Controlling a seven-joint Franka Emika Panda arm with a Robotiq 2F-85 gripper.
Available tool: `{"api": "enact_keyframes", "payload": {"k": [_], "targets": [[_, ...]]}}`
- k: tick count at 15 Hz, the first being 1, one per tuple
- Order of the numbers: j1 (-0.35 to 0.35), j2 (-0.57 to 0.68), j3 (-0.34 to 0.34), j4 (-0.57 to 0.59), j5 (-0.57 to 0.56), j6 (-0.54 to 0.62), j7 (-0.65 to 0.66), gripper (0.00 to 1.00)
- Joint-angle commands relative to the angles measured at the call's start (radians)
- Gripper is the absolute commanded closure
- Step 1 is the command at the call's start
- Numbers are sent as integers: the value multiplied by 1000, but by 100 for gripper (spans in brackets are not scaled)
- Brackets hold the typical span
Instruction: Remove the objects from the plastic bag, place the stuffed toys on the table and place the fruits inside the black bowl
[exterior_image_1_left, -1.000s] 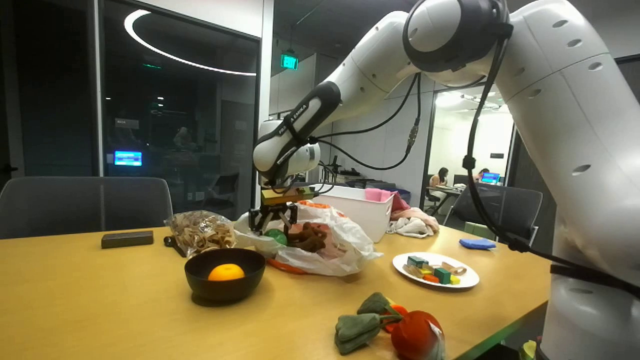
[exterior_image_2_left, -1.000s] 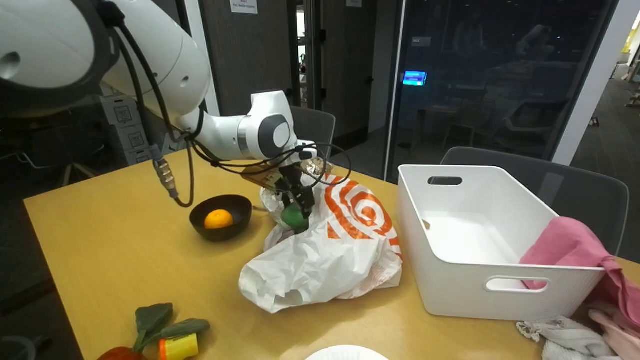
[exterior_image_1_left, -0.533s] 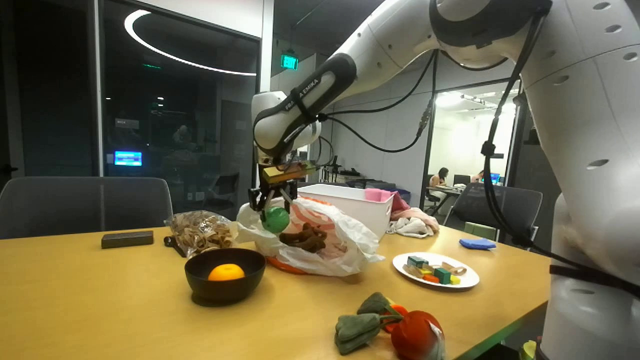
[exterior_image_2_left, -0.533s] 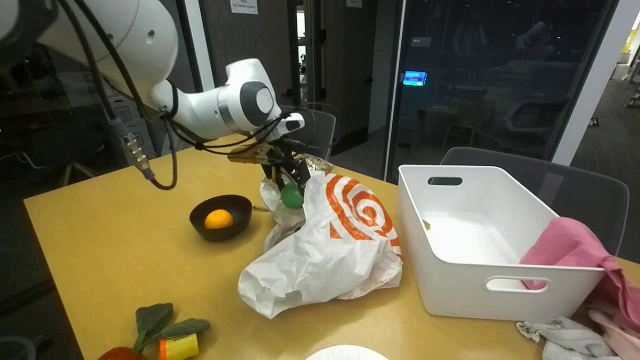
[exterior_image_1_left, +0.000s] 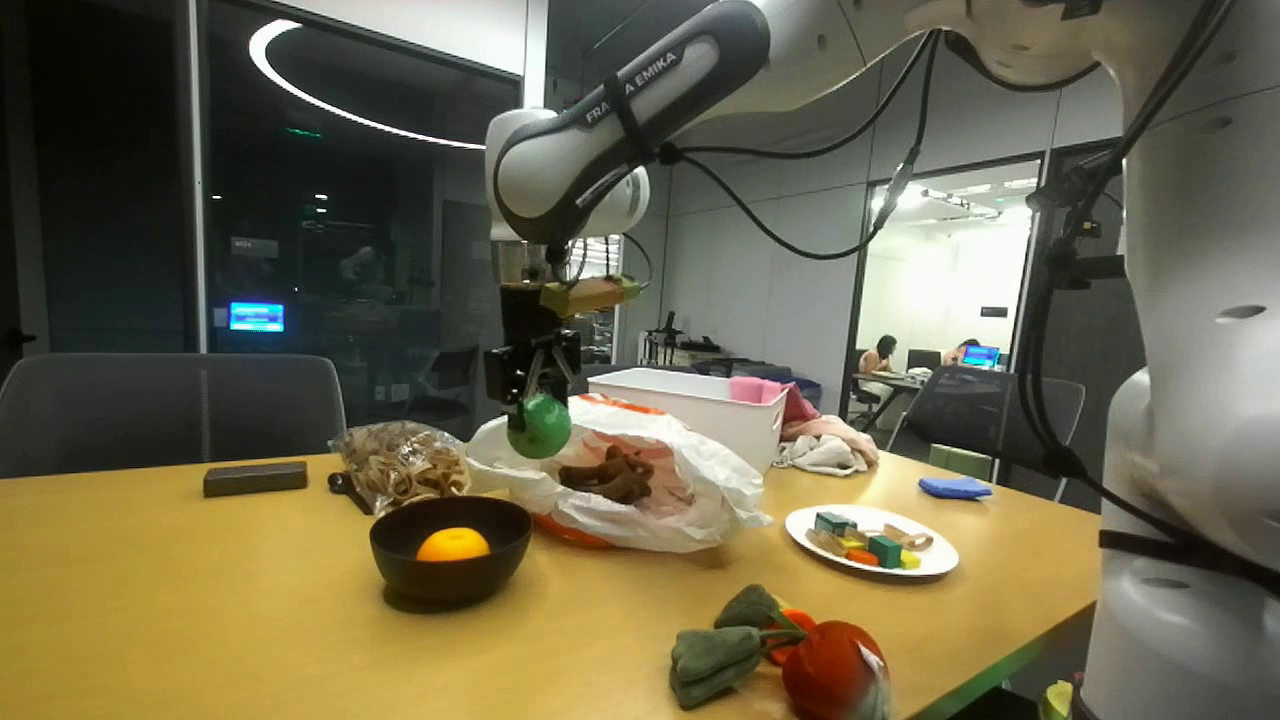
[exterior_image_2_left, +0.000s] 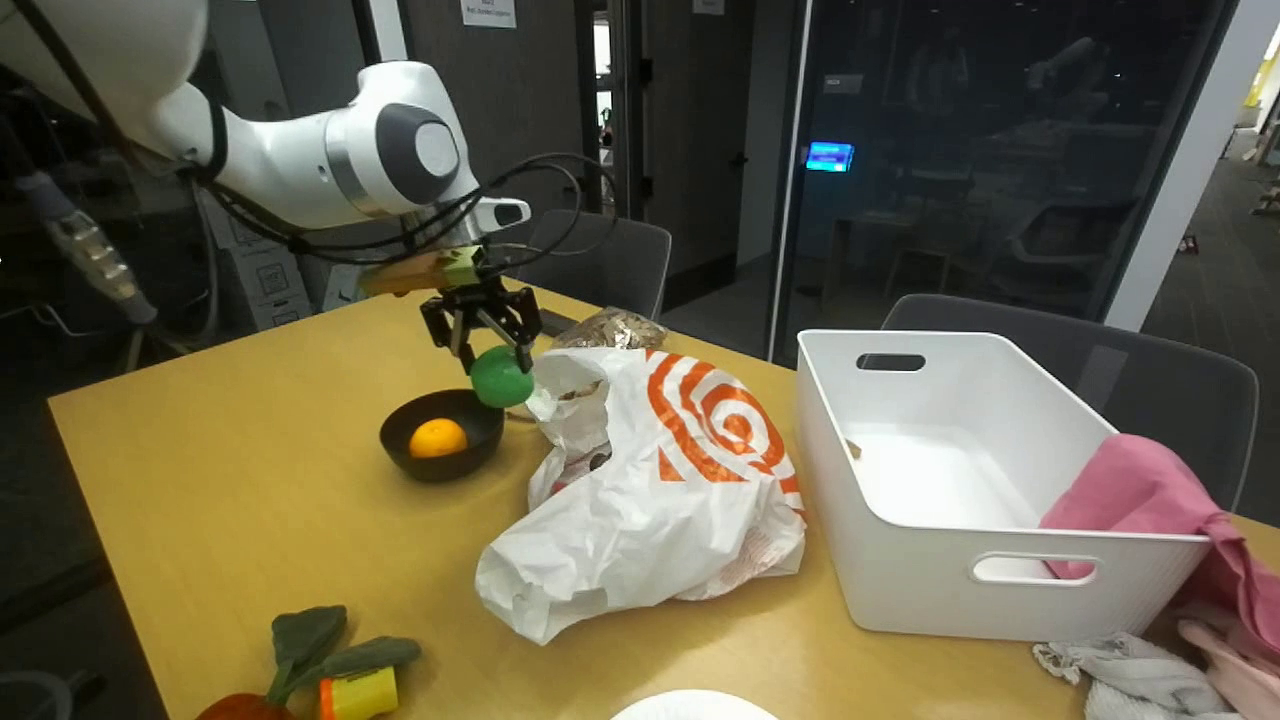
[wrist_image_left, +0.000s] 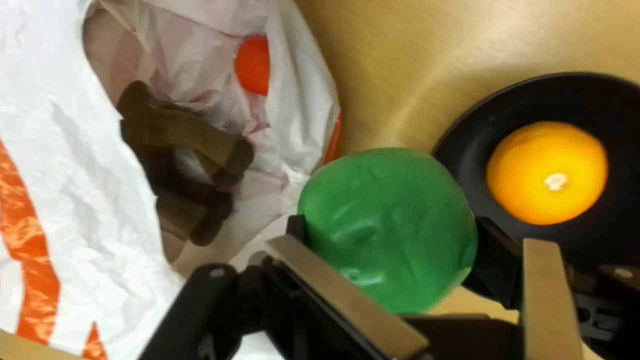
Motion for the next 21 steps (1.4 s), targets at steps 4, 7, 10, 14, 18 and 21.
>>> {"api": "enact_keyframes", "payload": {"k": [4, 7, 10, 14, 18, 21], "targets": [[4, -22, 94, -87, 64, 16, -294, 43], [3, 25, 114, -85, 45, 22, -425, 43], [3, 45, 130, -97, 23, 91, -543, 43], [1, 59, 141, -97, 10, 162, -621, 43], [-7, 47, 141, -100, 26, 186, -639, 0], [-25, 12, 137, -100, 72, 224, -628, 0]]}}
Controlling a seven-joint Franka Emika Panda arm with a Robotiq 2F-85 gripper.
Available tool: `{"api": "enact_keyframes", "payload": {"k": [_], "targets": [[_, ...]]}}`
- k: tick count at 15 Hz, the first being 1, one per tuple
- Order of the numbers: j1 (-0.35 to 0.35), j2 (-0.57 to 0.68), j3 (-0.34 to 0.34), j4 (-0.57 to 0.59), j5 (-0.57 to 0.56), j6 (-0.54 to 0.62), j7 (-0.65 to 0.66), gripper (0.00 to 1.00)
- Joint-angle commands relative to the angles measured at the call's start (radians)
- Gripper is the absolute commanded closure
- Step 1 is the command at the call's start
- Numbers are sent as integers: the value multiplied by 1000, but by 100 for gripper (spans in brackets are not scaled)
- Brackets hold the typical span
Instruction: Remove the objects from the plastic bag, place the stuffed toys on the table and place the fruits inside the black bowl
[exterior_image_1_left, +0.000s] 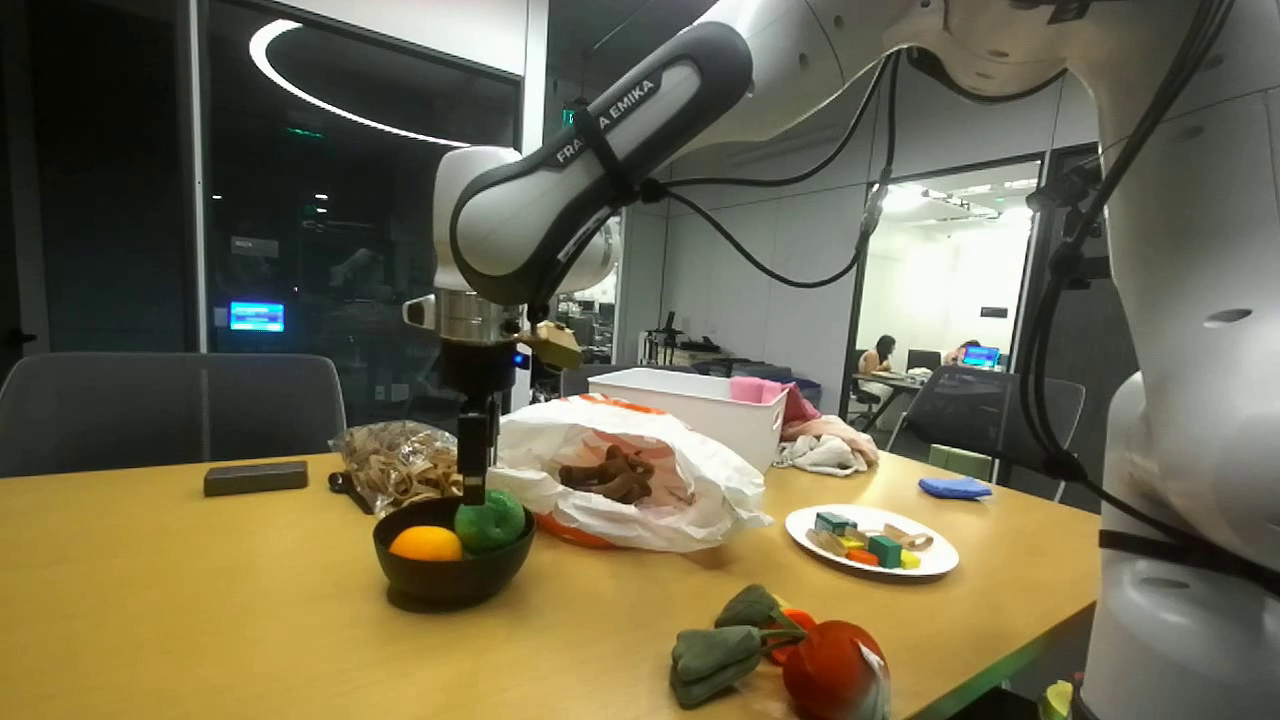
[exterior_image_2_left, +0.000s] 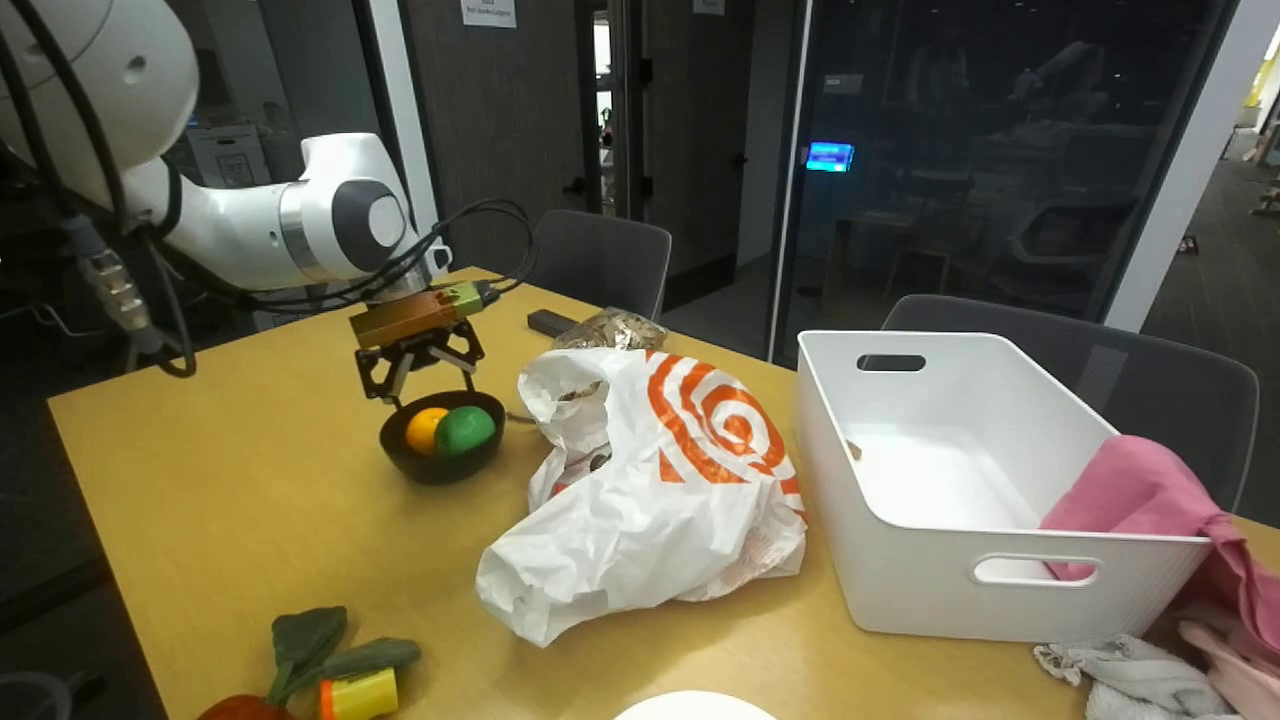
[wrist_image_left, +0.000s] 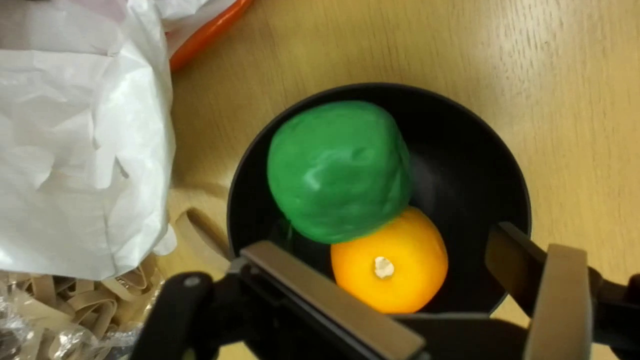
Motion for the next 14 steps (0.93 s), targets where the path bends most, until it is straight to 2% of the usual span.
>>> {"api": "enact_keyframes", "payload": {"k": [1, 5, 14], "targets": [[-35, -72, 1, -12, 83, 60, -6, 0], [-74, -125, -35, 16, 198, 61, 51, 0], [-108, -17, -145, 49, 145, -5, 449, 0]]}}
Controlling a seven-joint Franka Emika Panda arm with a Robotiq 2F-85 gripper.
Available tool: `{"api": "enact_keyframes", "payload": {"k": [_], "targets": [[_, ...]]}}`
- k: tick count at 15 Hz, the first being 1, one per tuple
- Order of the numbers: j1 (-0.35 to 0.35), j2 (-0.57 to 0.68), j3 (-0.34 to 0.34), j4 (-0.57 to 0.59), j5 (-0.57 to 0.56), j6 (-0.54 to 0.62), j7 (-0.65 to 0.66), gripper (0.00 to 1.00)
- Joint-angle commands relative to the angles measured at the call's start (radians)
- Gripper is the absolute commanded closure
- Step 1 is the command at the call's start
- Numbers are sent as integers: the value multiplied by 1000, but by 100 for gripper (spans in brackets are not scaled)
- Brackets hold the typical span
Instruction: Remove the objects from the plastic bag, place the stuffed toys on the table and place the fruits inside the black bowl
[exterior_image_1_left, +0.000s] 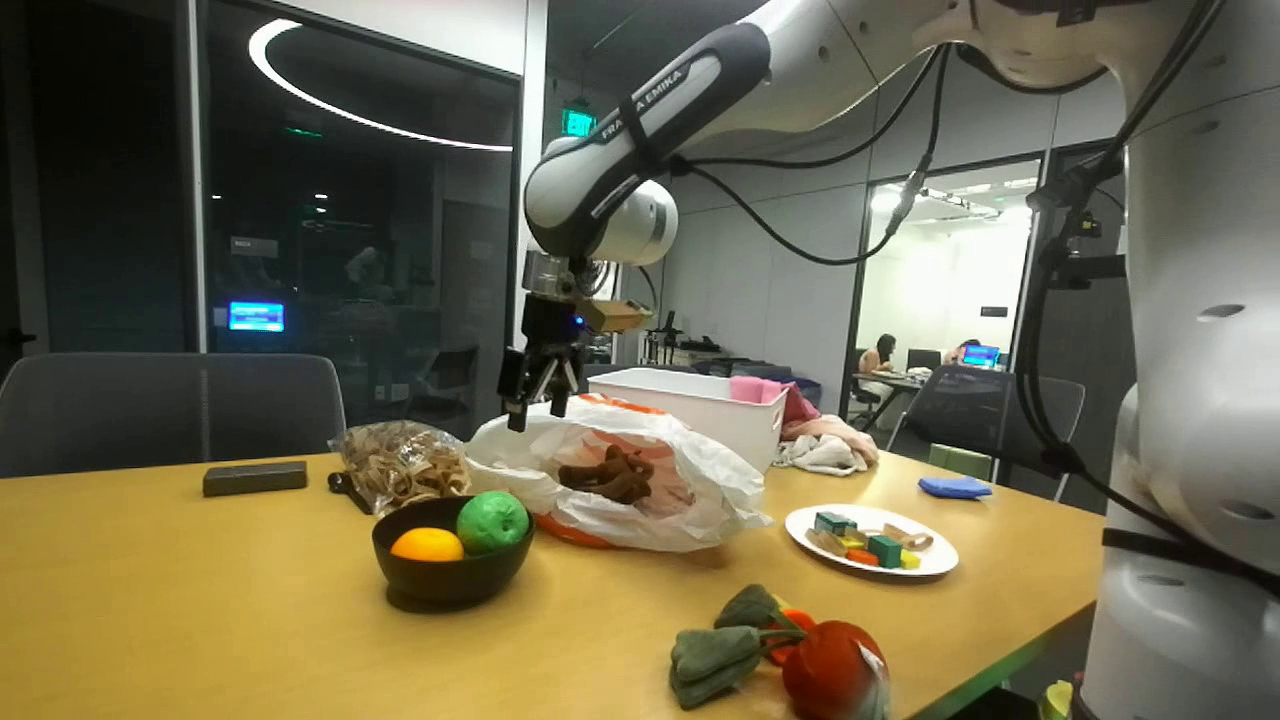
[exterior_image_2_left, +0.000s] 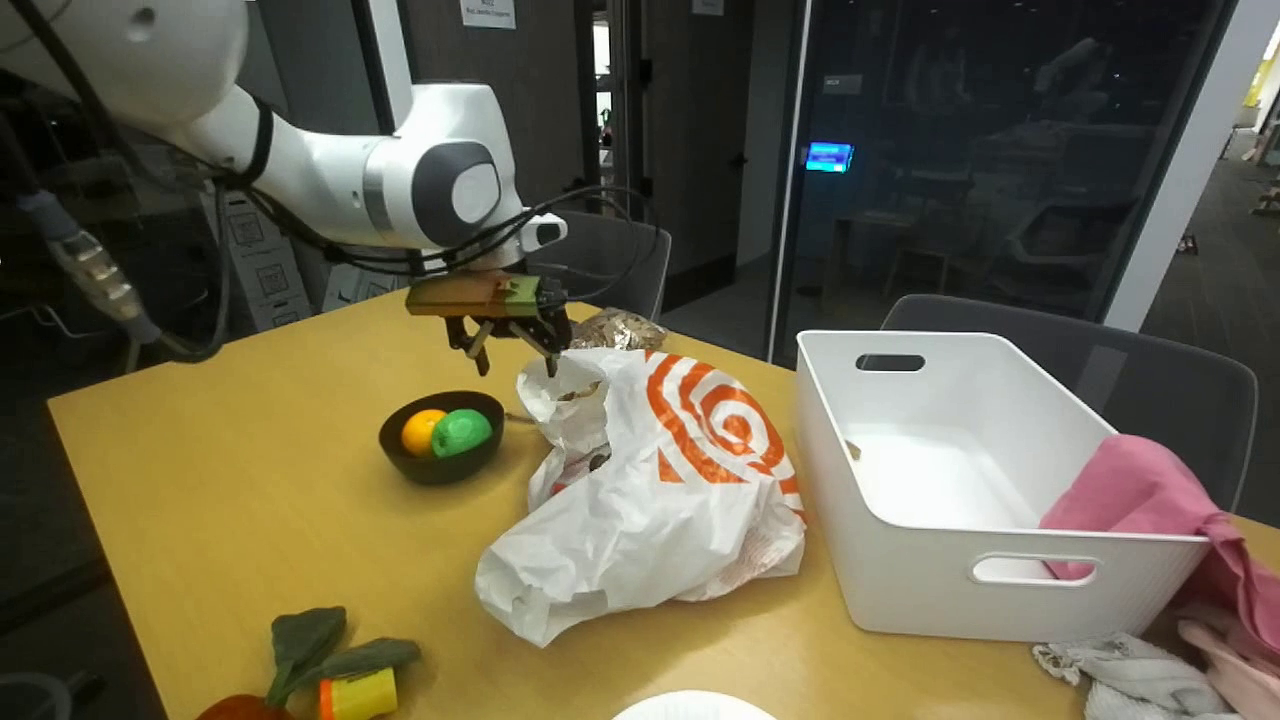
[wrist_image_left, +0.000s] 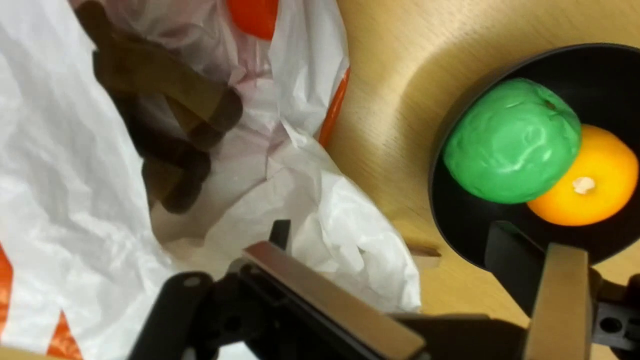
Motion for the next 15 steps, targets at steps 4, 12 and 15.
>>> {"api": "enact_keyframes", "payload": {"k": [4, 12, 15], "targets": [[-17, 100, -62, 67, 1, -17, 294, 0], [-33, 231, -142, 178, -2, -1, 560, 0], [-26, 281, -168, 204, -22, 5, 614, 0]]}}
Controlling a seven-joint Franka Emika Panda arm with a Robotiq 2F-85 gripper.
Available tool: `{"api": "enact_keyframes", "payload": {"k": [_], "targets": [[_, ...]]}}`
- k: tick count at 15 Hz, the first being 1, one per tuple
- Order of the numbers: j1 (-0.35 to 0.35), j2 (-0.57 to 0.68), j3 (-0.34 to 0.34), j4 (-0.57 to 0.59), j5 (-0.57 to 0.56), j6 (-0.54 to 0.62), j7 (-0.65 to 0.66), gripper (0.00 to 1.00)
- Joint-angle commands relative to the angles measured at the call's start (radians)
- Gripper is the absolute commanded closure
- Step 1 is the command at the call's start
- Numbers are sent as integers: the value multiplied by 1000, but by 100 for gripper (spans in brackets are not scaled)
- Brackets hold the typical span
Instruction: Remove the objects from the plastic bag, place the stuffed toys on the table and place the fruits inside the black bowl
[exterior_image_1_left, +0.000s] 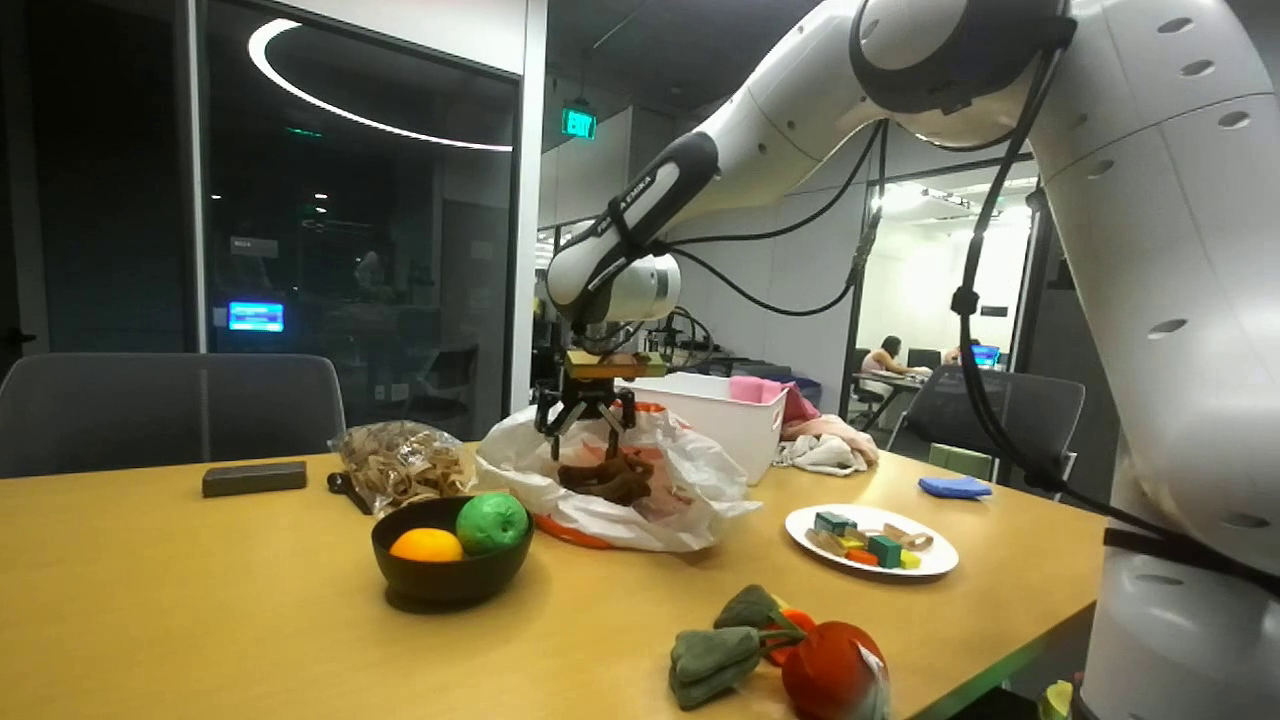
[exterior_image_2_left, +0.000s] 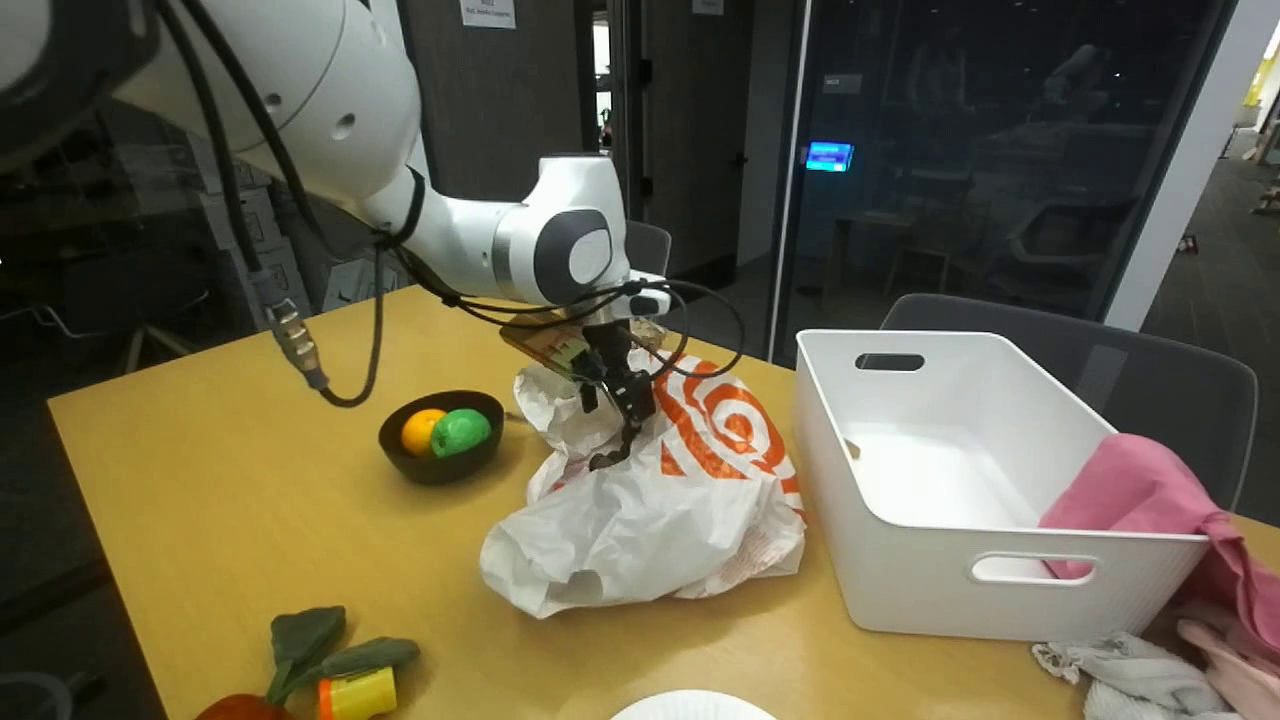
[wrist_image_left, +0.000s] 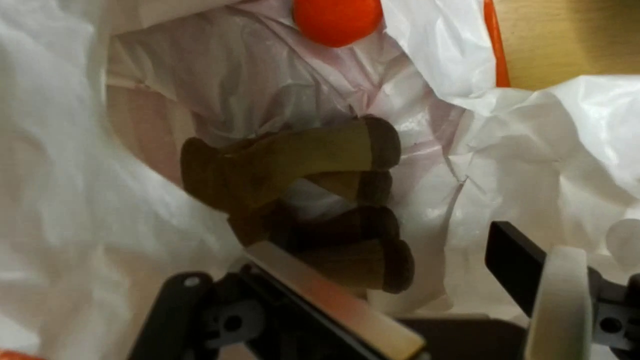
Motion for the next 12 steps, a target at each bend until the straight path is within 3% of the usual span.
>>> {"api": "enact_keyframes", "payload": {"k": [1, 7, 10, 11, 12], "targets": [[16, 70, -36, 61, -42, 13, 80, 0], [58, 128, -119, 66, -253, 45, 148, 0], [43, 144, -100, 69, -233, 40, 127, 0], [34, 146, -89, 68, -210, 37, 111, 20], [32, 150, -84, 68, -201, 38, 106, 27]]}}
